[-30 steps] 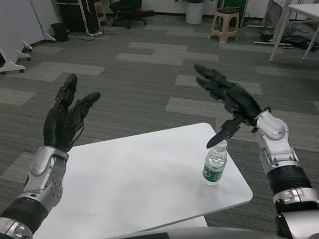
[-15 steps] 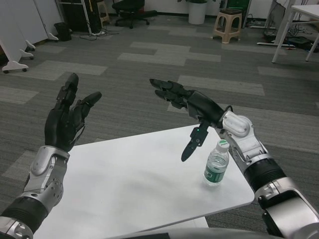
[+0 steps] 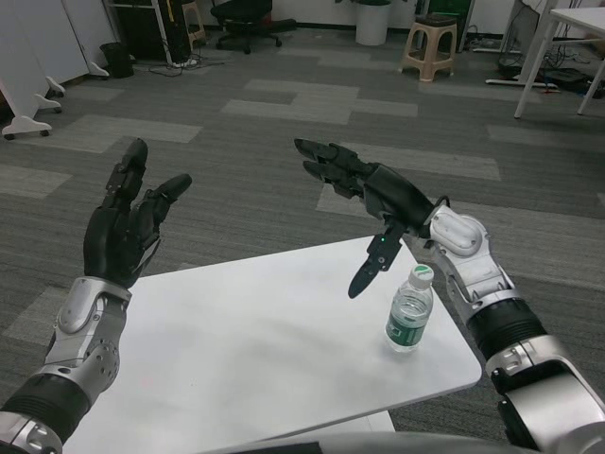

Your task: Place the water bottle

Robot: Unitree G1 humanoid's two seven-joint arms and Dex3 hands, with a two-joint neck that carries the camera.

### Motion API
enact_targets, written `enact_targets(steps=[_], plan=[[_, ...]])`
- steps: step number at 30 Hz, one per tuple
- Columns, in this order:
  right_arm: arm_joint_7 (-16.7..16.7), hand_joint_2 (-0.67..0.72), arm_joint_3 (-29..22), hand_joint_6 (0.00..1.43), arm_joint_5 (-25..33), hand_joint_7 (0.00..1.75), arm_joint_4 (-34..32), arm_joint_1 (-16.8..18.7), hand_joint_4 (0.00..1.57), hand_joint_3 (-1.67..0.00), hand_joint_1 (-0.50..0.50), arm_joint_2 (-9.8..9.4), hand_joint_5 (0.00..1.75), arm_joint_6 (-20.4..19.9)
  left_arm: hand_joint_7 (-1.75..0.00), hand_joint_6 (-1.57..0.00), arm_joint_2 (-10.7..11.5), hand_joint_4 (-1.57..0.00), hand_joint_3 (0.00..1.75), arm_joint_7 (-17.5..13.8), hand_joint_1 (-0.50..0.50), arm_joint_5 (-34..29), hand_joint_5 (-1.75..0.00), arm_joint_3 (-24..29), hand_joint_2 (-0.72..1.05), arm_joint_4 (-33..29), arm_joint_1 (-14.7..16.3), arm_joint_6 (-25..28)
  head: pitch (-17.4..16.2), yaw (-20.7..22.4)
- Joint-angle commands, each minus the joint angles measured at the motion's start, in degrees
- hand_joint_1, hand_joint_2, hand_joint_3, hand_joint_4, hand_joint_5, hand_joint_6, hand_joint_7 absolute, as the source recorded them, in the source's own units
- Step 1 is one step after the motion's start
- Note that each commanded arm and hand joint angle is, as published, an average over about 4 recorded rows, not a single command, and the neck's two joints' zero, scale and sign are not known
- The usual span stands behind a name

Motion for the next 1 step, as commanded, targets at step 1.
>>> enact_targets(steps=[1], plan=[[0.0,0.09,-0.7,0.0,0.4,0.0,-0.4,-0.1,0.0,-0.19,-0.46,-0.24,0.0,0.2,0.0,0.0,0.4,0.0,0.35,0.1,-0.5,-0.1,-0.92,0.5,1.05,-0.2,0.0,0.0,-0.1,0.0]])
